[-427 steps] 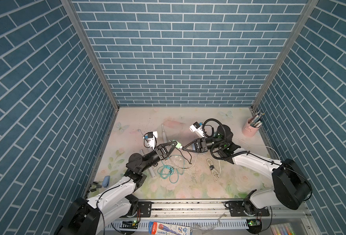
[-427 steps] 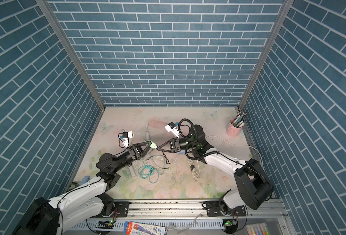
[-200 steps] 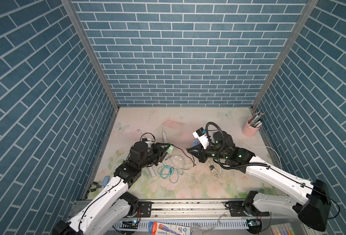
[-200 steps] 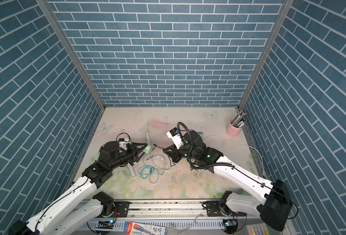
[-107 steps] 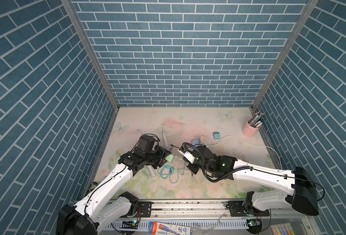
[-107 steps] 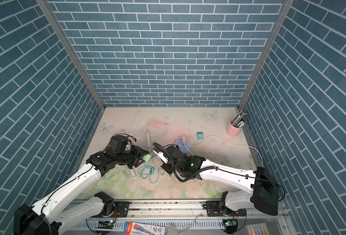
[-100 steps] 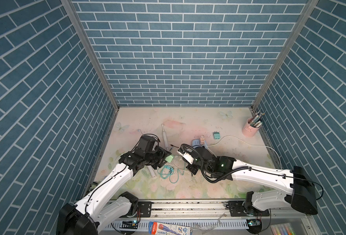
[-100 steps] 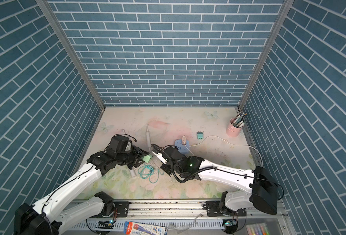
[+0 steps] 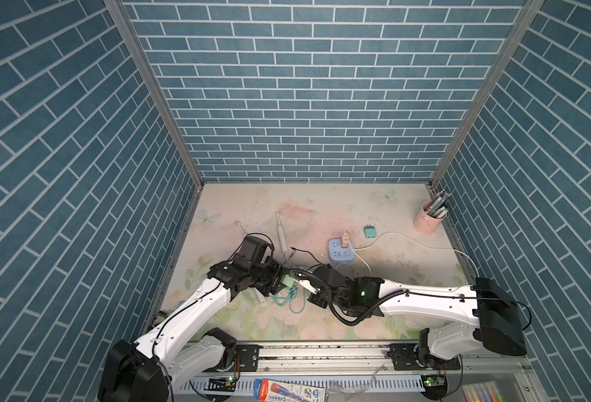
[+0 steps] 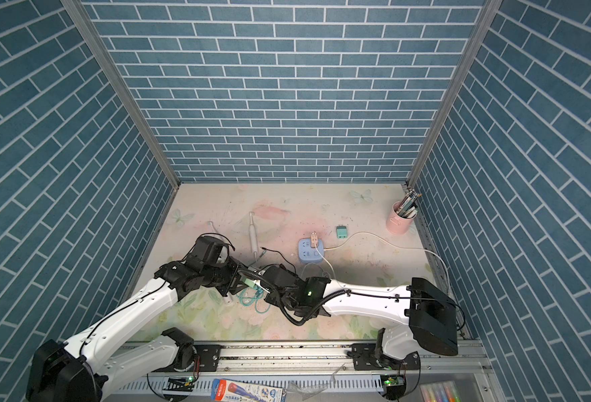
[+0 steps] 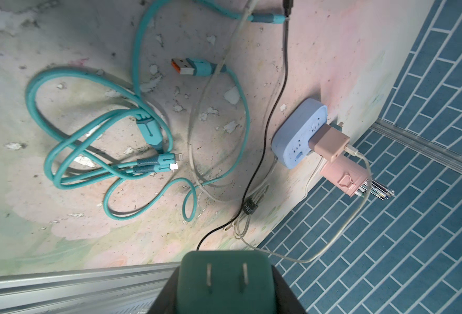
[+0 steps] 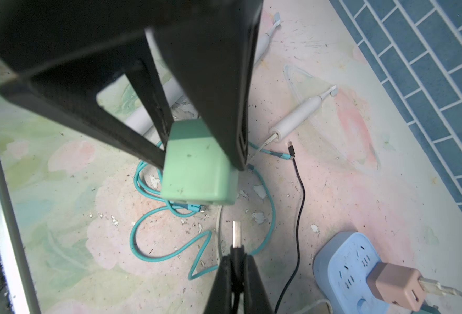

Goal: Charge the electric toothbrush
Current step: Insert the charging cable into the plug.

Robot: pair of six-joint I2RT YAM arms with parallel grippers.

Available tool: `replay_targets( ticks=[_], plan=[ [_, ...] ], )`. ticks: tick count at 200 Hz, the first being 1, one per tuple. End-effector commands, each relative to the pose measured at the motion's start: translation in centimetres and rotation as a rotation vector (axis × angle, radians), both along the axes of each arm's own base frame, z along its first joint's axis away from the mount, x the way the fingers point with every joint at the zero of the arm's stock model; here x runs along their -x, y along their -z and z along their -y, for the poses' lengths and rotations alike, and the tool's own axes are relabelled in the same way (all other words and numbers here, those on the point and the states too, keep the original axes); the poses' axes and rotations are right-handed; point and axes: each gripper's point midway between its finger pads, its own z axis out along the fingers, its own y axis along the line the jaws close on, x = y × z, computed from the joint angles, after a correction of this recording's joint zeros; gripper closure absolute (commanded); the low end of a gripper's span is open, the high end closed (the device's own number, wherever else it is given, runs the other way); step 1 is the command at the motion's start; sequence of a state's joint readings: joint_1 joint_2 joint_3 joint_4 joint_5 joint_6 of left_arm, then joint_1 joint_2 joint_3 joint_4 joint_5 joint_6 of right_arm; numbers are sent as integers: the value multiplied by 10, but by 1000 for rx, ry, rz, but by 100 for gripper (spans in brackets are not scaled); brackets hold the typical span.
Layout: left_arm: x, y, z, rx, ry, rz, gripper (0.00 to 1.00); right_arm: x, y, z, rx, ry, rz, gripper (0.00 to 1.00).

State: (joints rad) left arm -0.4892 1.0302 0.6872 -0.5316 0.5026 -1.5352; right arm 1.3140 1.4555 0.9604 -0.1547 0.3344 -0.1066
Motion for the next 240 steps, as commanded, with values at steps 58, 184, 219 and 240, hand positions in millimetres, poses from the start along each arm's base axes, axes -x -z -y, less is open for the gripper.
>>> replay_targets(
  ticks=[58,184,219,240],
  plan=[
    [13,24,1,50,-64,-124,100,4,0,-15,27,-35,63,100],
    [22,32,-9,113,-186,-203,100,21,13,-7,30,-68,-1,100],
    [22,29,-8,111,-180,-201,100,25,22,-9,53,-83,-10,100],
    [23,30,-9,95,-169,-203,100,25,23,-12,52,-83,-9,100]
  ],
)
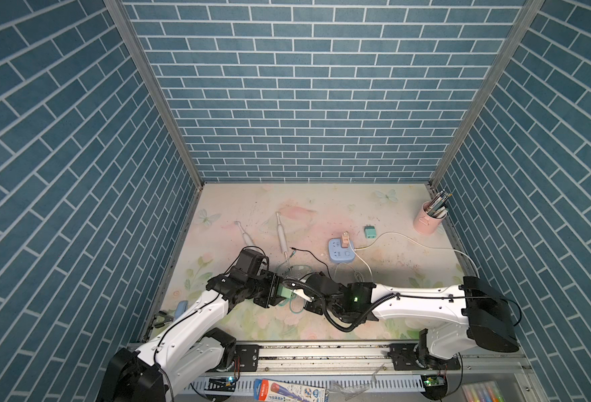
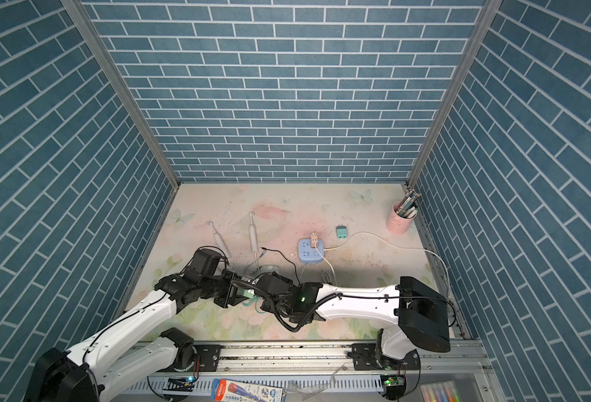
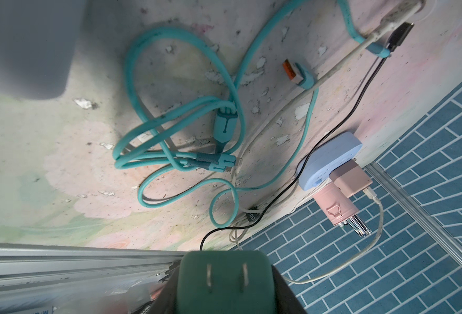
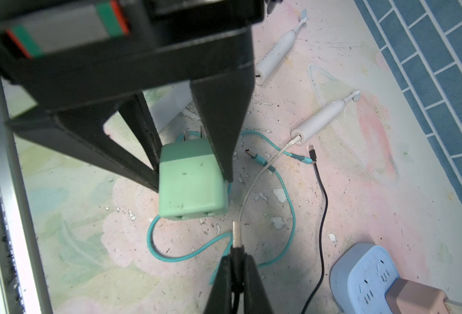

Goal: Charge the electric toothbrush
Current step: Insert the charging cable into the plug.

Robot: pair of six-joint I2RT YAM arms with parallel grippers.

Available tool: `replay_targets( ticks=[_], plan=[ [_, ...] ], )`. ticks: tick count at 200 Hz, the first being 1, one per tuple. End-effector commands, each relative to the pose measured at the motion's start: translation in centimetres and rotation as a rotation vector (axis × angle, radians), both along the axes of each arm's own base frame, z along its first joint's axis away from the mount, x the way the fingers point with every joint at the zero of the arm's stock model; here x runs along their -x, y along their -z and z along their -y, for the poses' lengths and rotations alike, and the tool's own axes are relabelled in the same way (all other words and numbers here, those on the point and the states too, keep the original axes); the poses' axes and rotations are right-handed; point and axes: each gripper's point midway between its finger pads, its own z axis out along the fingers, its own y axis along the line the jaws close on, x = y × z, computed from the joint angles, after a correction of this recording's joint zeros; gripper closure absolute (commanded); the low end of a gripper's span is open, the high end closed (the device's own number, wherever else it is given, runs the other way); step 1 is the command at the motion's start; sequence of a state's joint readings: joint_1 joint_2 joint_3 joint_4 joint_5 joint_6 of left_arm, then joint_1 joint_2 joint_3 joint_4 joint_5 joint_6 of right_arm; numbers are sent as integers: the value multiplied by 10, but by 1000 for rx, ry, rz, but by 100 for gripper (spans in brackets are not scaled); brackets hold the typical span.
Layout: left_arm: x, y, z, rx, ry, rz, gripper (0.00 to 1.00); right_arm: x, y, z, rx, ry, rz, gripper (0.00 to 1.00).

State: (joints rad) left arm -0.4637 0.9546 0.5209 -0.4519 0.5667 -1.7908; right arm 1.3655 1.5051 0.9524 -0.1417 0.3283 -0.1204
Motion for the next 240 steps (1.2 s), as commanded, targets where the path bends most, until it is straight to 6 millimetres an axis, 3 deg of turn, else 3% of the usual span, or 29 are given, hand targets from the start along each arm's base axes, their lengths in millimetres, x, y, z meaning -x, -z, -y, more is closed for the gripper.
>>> replay_targets(
  ticks=[1,176,240],
  plan=[
    [1,0,-1,-7,8,-5,100,5,3,-3,3,-19,-4,100],
    [1,0,0,0,17,0,100,11,14,-19,29,-50,-1,100],
    [3,3,1,-3,35,-4,100,6,-2,-22,-10,-36,46,100]
  ],
)
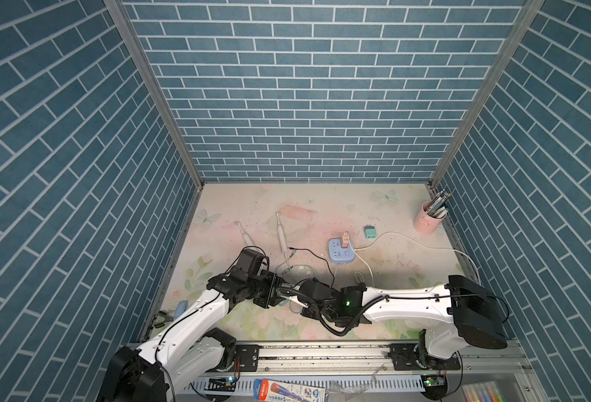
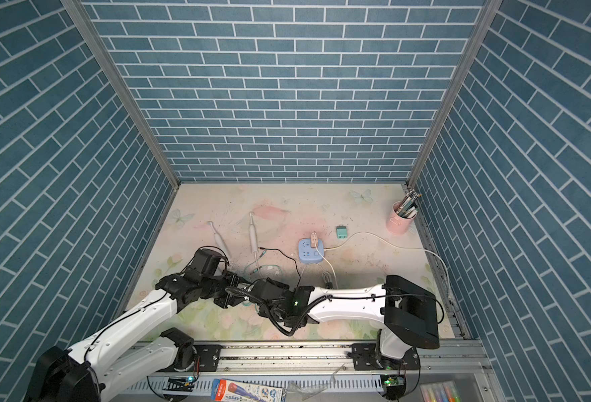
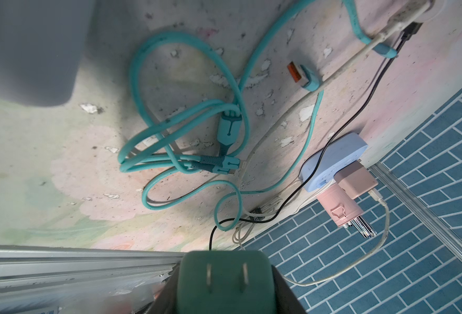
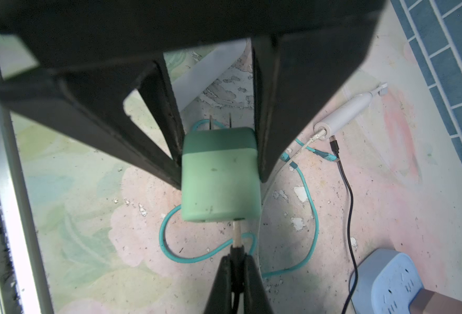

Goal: Charge the electric toothbrush
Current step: Insert the charging cable into the plug.

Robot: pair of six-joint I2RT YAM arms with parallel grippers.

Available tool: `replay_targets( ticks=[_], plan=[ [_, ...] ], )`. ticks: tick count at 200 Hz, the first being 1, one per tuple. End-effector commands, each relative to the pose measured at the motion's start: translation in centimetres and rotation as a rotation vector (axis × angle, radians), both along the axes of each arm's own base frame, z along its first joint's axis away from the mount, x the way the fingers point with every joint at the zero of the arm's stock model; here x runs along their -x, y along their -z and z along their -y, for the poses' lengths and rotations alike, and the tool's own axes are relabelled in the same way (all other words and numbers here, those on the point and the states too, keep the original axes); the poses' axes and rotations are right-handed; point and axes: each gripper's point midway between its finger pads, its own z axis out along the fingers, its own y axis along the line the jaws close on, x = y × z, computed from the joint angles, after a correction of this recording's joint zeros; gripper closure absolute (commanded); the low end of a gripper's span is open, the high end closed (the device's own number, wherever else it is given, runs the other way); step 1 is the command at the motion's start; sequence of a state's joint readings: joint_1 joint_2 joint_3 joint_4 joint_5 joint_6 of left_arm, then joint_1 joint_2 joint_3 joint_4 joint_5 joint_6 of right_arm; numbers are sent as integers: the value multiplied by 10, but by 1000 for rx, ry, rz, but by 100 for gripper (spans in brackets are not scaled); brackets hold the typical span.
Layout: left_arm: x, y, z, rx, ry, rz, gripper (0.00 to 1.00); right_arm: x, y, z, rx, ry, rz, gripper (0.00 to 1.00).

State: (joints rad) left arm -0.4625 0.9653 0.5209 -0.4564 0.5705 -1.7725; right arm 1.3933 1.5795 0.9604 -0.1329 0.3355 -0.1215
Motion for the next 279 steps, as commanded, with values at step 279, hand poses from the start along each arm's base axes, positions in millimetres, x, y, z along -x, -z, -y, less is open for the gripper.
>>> replay_targets(
  ticks=[279],
  plan=[
    [4,-7,22,12,98,34,100,-13,-47,-35,-138,-16,121,100]
  ],
)
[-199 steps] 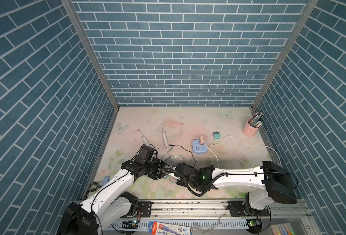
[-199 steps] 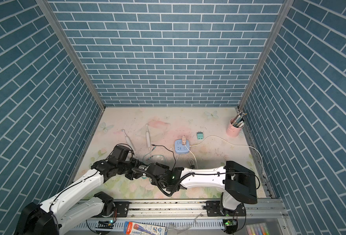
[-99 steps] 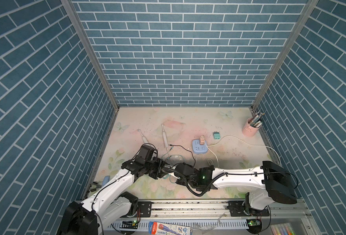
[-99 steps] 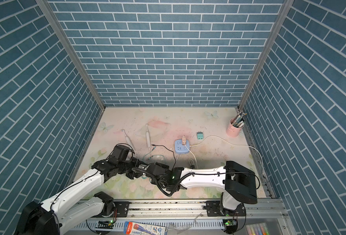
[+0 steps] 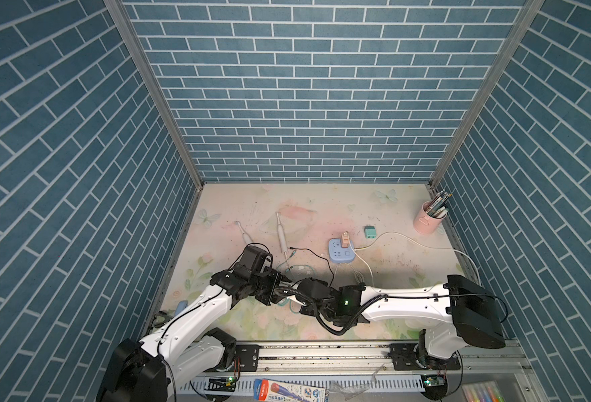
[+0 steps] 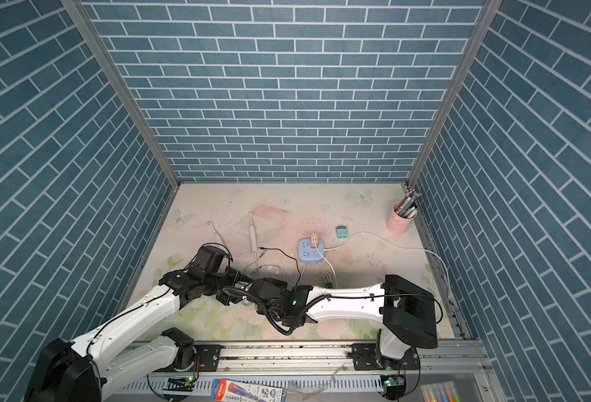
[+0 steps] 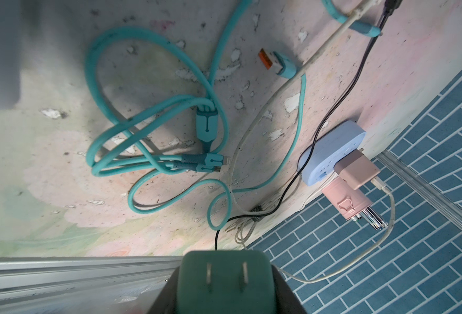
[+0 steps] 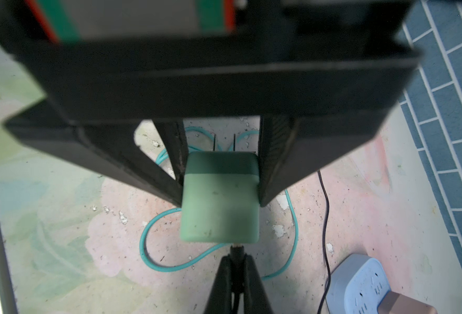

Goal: Charge the electric toothbrush
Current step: Insert the charging cable into the plug.

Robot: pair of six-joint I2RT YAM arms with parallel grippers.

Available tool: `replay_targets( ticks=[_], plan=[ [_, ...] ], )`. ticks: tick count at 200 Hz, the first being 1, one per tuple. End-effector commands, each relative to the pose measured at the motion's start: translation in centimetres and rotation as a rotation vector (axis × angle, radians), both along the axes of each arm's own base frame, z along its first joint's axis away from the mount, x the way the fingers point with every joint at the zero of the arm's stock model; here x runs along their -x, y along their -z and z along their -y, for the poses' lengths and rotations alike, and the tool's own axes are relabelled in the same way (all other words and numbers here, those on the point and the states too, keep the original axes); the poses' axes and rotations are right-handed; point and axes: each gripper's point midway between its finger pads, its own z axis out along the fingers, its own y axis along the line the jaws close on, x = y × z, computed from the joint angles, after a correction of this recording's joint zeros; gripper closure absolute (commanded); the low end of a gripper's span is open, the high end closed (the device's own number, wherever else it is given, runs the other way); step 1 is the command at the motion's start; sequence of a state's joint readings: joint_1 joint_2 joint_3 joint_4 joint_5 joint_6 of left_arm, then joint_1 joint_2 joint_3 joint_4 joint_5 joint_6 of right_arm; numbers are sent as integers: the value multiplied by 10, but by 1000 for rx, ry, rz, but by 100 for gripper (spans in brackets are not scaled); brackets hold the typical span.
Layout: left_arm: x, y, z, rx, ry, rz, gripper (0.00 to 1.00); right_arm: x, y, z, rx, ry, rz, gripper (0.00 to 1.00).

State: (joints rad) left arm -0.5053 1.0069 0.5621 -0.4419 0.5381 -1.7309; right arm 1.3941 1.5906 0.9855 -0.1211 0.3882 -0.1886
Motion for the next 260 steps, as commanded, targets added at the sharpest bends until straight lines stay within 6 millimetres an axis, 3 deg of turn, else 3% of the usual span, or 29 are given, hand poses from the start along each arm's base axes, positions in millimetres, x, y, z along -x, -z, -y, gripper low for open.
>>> replay_targets(
  ticks=[1,27,51,62,73,78,86,111,149,175,206,260],
  plan=[
    [10,-1,12,38,45,-20,100,-3,-38,-30,-153,-12,39,100],
    [9,0,15,41,49,-19,100,-4,-48,-28,-189,1,46,100],
    [7,2,13,39,32,-17,100,-8,-62,-9,-256,65,69,100],
    [4,3,12,38,25,-11,100,-7,-68,3,-301,80,63,75],
    [0,3,12,40,19,-4,100,-7,-77,16,-353,113,55,58],
    [-2,2,13,44,18,5,100,-7,-83,23,-380,128,49,45],
    [-6,1,14,51,17,13,100,-7,-91,32,-429,153,40,32],
    [-25,-7,24,98,21,72,100,-14,-110,59,-577,248,-66,15],
    [-46,-31,38,147,71,200,100,-37,-117,75,-790,327,-504,18],
    [-53,-31,40,183,41,239,100,-48,-119,72,-841,322,-598,19],
    [-60,-37,49,237,31,270,100,-66,-97,63,-833,341,-682,27],
    [-65,-49,52,277,8,303,100,-79,-80,50,-834,308,-691,29]
  ],
)
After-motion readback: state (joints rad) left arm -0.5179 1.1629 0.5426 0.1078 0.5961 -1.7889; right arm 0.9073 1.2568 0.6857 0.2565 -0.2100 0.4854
